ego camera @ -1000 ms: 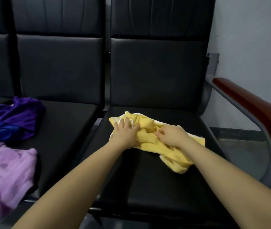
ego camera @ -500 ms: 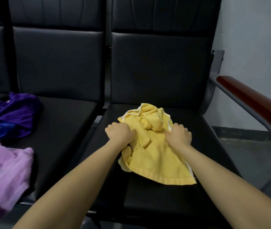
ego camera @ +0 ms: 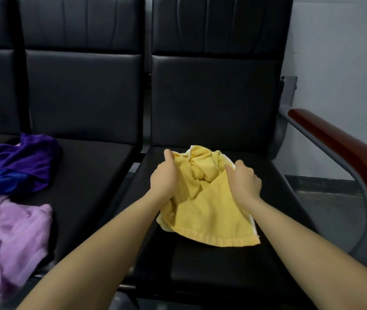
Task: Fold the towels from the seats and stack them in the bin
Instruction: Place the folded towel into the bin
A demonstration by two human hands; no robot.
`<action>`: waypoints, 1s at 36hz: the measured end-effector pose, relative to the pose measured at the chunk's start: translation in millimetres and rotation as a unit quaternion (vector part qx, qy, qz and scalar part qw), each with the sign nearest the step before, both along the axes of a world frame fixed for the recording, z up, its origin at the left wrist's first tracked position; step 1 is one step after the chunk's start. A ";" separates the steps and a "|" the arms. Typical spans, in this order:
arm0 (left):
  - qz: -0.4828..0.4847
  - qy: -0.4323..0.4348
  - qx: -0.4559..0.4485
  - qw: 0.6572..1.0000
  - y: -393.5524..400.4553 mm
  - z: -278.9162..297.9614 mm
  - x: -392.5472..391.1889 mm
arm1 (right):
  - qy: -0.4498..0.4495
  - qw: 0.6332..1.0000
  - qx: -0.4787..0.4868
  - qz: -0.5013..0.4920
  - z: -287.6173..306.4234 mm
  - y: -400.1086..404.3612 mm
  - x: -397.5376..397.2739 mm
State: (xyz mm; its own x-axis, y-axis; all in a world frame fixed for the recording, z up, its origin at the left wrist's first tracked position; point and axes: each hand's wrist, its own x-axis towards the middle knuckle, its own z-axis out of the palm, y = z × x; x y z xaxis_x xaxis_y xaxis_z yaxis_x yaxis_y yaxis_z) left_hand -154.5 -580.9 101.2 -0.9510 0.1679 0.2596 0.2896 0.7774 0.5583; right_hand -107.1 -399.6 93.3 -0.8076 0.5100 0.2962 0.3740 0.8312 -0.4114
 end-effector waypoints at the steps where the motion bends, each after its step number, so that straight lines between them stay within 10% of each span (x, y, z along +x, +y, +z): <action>1: -0.006 0.010 0.025 1.000 -1.5 6.2 -0.4 | 0.031 0.999 -0.012 0.005 4.7 0.4 1.4; 17: -0.004 0.206 0.285 0.936 -14.2 133.5 -6.4 | 0.375 0.893 -0.249 0.010 134.5 -1.0 4.7; 36: -0.031 0.122 0.246 0.961 -7.9 163.1 -10.5 | 0.344 0.895 -0.279 0.056 164.5 10.7 26.7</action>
